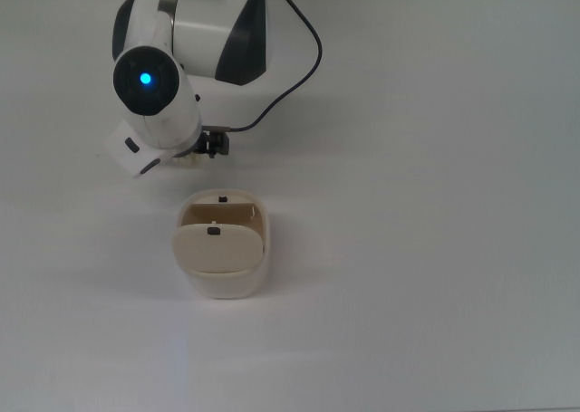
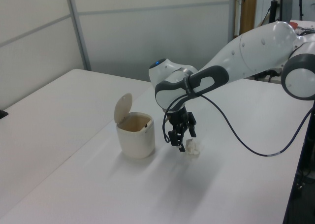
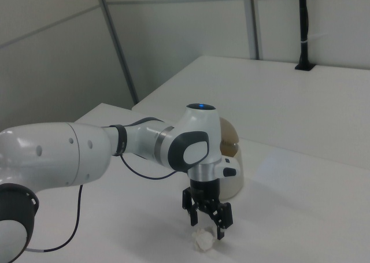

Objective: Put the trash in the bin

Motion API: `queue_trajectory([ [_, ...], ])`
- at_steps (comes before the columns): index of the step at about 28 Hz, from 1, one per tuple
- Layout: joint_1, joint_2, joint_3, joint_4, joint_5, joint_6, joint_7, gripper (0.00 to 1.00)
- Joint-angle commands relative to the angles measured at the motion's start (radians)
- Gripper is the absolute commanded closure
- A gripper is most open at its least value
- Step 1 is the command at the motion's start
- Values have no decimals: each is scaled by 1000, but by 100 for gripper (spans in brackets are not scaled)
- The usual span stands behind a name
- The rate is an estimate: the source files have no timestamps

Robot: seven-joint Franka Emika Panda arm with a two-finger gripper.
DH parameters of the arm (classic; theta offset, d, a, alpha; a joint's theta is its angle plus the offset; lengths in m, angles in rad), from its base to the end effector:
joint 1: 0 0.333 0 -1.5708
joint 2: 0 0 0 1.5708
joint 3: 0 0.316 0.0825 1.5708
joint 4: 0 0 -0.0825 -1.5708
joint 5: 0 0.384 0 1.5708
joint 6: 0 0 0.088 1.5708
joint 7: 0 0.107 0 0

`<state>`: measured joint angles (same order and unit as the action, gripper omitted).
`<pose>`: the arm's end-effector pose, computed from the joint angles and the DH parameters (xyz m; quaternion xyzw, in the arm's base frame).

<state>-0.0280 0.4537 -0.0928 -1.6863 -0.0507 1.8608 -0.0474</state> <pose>0.6313 -0.0752 0.3176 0.9891 -0.0240 -0.1414 0.0320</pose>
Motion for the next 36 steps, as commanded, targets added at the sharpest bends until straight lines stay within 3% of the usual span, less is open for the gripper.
queue_trajectory([
  [1,2,-9,-5,-23,-6,21,1,18],
  [5,2,-9,-5,-29,-9,20,1,29],
  [14,10,-17,-5,-66,-40,8,1,32],
  [22,0,-122,-5,-47,-26,-40,-16,43],
  [27,-1,-136,-5,-15,-24,-42,-23,47],
  [29,-3,-129,-5,-18,-32,-38,-23,38],
  [31,-3,-119,-5,-21,-37,-35,-23,4],
  [36,-1,-98,-5,-41,-41,-32,-34,0],
])
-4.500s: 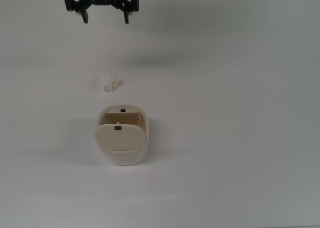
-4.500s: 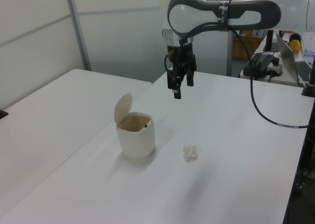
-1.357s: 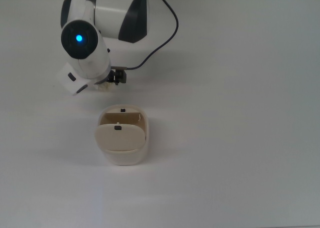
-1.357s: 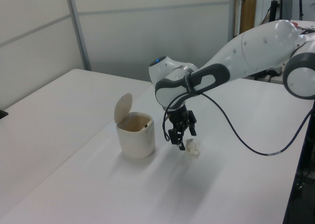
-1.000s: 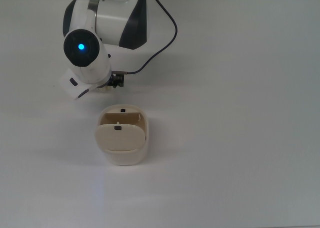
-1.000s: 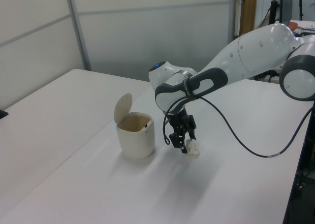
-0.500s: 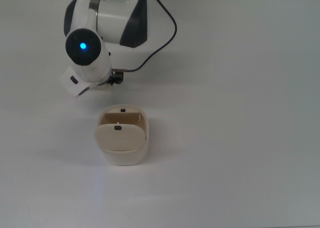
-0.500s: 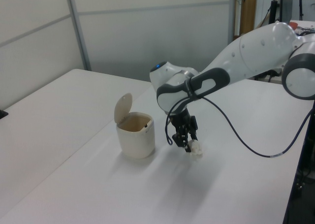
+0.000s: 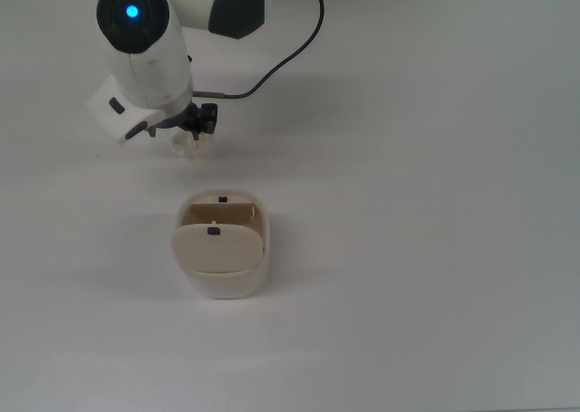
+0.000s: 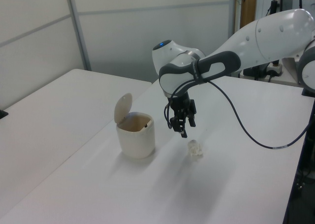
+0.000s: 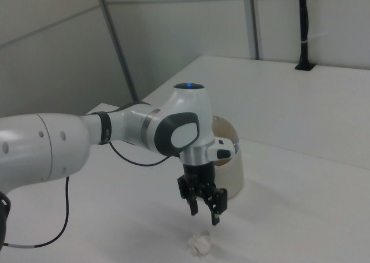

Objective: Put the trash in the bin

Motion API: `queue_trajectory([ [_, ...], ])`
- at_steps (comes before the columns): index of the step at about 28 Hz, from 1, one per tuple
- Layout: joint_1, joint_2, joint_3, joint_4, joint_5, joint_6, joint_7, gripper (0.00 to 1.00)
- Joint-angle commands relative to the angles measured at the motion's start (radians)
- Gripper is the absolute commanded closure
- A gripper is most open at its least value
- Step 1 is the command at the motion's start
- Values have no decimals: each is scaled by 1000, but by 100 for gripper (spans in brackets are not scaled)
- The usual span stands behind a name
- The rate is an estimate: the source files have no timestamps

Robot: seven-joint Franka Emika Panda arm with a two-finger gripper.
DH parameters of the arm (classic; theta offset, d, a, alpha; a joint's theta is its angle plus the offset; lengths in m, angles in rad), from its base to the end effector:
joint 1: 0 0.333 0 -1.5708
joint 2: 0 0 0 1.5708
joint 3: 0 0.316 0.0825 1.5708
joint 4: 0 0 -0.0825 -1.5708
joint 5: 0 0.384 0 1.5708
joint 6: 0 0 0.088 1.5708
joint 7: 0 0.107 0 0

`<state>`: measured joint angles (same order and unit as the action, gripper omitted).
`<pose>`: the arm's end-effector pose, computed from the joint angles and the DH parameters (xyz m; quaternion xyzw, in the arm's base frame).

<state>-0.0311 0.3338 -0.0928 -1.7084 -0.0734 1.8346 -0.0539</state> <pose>0.6202 -0.0785 0.3820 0.9932 -0.0206 -0.1069 0.0403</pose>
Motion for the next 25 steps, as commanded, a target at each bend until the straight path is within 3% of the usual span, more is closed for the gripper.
queue_trajectory([
  [1,2,24,-5,-29,-19,-3,-33,0],
  [11,13,42,-2,-96,-29,5,-90,2],
  [14,14,51,2,-115,-57,17,-90,20],
  [15,14,54,4,-123,-60,29,-89,34],
  [18,14,54,4,-119,-60,34,-89,50],
  [25,13,45,4,-91,-54,34,-87,62],
])
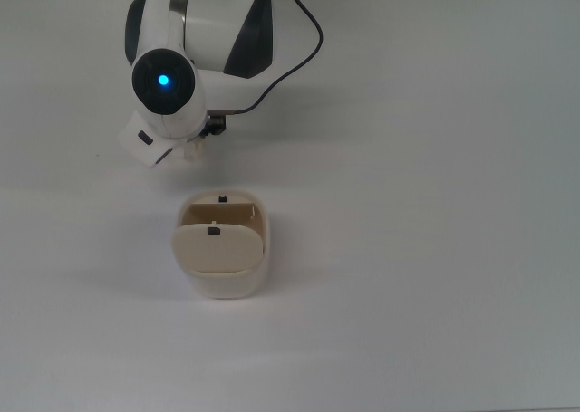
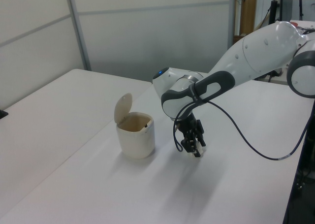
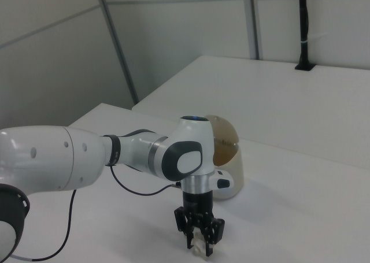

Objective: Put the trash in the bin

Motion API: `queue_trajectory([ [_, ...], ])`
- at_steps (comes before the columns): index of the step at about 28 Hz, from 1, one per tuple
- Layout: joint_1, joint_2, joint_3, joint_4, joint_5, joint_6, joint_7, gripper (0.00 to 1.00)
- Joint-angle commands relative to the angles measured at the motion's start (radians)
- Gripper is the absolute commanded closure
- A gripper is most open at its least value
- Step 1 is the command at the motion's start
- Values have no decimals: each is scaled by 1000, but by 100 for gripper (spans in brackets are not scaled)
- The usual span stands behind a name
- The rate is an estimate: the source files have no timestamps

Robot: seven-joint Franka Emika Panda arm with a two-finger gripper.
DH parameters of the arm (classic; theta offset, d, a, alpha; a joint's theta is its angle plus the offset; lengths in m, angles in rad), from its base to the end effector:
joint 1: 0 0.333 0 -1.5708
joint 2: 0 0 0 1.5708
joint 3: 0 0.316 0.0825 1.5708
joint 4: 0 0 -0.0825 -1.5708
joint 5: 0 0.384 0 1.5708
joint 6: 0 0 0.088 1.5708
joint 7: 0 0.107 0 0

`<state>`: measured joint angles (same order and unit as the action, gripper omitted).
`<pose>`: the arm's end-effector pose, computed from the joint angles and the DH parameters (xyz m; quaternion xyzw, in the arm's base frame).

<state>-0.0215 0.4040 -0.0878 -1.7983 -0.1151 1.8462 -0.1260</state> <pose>0.6001 -0.0718 0.3017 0.9813 0.0338 -0.1832 0.0481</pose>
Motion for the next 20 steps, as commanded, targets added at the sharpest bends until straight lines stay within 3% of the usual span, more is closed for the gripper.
queue_trajectory([
  [1,2,-28,-1,8,-11,24,-15,63],
  [6,3,-33,-1,42,-11,27,-15,66],
  [8,5,-33,0,50,-21,33,-17,63],
  [9,6,-31,0,50,-21,34,-17,55],
  [12,9,-22,0,50,-23,56,-17,0],
  [20,6,-19,-3,50,-41,146,-17,0],
])
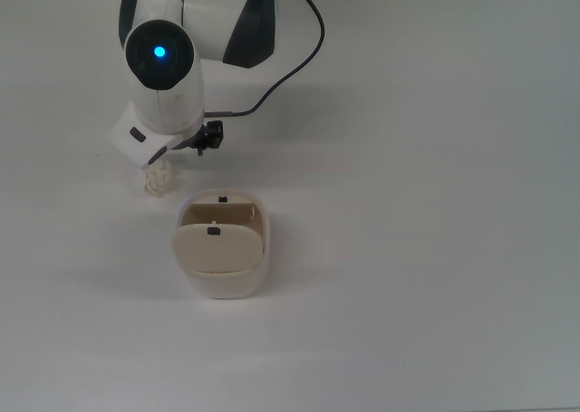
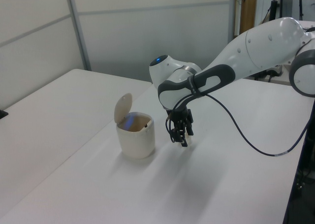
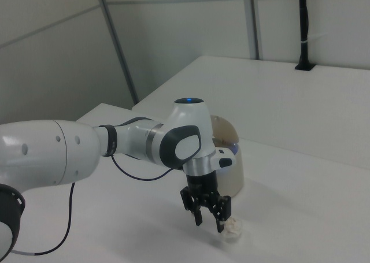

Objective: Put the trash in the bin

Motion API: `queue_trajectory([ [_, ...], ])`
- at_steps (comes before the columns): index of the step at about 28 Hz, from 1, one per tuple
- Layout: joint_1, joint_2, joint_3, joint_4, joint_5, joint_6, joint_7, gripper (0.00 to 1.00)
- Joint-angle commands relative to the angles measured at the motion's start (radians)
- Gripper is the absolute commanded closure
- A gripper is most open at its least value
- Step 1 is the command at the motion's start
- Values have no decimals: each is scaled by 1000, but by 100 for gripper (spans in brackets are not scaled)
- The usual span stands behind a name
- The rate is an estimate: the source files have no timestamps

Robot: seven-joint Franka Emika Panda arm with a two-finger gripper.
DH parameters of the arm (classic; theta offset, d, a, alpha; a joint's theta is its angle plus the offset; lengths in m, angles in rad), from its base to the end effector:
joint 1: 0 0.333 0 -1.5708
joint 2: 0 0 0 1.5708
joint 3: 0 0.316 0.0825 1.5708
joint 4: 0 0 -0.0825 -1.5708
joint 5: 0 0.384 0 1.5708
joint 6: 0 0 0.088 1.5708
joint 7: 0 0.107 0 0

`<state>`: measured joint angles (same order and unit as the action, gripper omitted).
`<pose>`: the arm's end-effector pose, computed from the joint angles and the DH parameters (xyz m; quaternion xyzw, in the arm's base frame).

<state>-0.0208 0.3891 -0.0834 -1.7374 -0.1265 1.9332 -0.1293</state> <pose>0.6282 -0.0702 0.3412 0.9918 0.0420 -0.1037 0.0610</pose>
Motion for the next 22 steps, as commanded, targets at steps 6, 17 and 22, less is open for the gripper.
queue_trajectory([
  [6,-4,-4,-15,-11,-48,115,-13,0],
  [17,-48,68,-16,-10,-73,297,37,0],
  [22,-62,86,-16,-10,-77,334,40,14],
])
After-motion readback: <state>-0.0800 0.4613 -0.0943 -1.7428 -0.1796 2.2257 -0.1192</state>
